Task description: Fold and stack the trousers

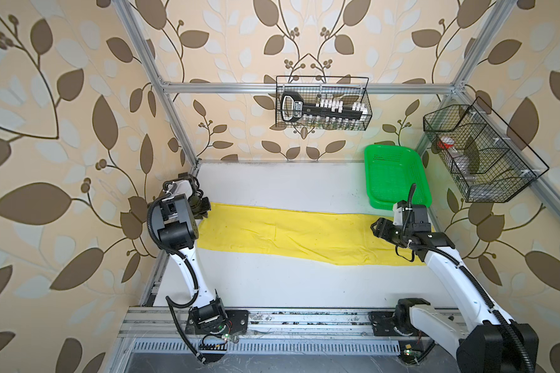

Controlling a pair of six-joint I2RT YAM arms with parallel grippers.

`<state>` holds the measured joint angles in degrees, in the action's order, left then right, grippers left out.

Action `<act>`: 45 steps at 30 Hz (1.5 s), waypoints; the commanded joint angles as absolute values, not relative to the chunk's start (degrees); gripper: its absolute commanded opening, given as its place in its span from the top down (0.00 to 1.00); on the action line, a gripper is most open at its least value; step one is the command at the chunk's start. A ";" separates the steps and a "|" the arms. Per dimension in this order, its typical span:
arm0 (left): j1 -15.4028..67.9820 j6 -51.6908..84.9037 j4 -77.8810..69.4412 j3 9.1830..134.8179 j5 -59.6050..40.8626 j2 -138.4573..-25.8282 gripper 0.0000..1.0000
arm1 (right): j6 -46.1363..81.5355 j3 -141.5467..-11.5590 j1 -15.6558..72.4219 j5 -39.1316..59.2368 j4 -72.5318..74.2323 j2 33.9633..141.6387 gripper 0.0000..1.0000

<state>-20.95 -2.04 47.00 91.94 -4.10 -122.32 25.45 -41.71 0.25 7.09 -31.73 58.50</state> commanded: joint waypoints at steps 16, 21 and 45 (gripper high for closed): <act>-20.65 12.79 76.55 101.09 -0.27 -113.26 1.00 | 25.34 -40.21 0.61 12.34 -29.32 58.01 0.27; -14.76 18.55 75.82 96.28 -7.61 -103.71 1.00 | 25.71 -39.48 0.78 12.89 -27.83 58.02 0.28; 30.86 54.30 55.80 97.81 -21.62 -101.93 1.00 | 26.90 -31.56 -0.32 14.92 -21.89 54.08 0.27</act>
<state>28.88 51.46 57.30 94.19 -20.84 -100.05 26.98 -32.49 0.32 13.37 -22.83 54.96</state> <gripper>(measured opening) 0.068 0.727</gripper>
